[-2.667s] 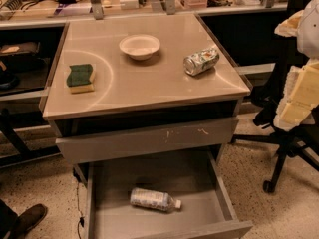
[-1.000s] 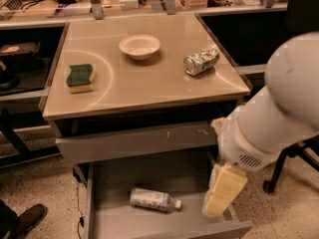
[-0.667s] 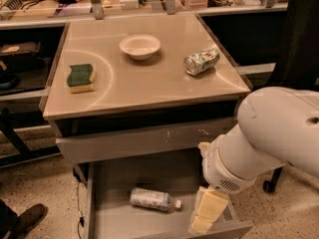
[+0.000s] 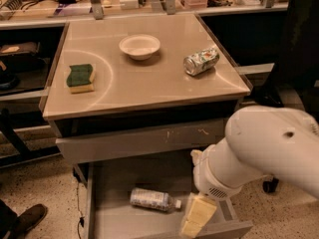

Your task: Pick blue plastic bottle from middle drawer and place on counter

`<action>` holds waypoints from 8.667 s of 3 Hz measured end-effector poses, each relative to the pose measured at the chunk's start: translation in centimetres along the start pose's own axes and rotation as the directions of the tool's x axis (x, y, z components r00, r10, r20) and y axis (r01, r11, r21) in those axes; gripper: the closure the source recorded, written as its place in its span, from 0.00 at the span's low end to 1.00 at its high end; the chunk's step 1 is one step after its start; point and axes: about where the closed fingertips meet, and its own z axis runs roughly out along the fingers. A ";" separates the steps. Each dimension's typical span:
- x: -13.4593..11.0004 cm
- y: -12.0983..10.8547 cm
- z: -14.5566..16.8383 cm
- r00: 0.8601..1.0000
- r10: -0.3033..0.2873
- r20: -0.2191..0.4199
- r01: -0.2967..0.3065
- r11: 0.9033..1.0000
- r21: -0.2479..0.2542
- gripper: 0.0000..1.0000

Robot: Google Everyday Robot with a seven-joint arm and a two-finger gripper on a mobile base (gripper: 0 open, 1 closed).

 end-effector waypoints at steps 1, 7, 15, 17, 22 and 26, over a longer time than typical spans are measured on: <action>-0.3 -0.5 5.1 1.000 0.006 0.026 -0.006 1.000 0.002 0.00; -0.2 -5.3 20.4 0.997 0.054 0.059 -0.057 0.997 0.048 0.00; 0.3 -8.2 37.5 0.984 0.087 0.158 -0.086 0.996 -0.009 0.00; 0.7 -8.0 38.4 0.984 0.087 0.158 -0.085 0.996 -0.018 0.19; 0.5 -8.1 37.8 0.986 0.083 0.148 -0.082 0.997 -0.013 1.00; -5.4 -11.7 25.1 0.994 0.104 0.019 -0.105 0.988 0.117 1.00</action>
Offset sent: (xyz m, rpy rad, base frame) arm 0.0419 0.0494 -0.1235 0.0759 -0.0210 -0.0342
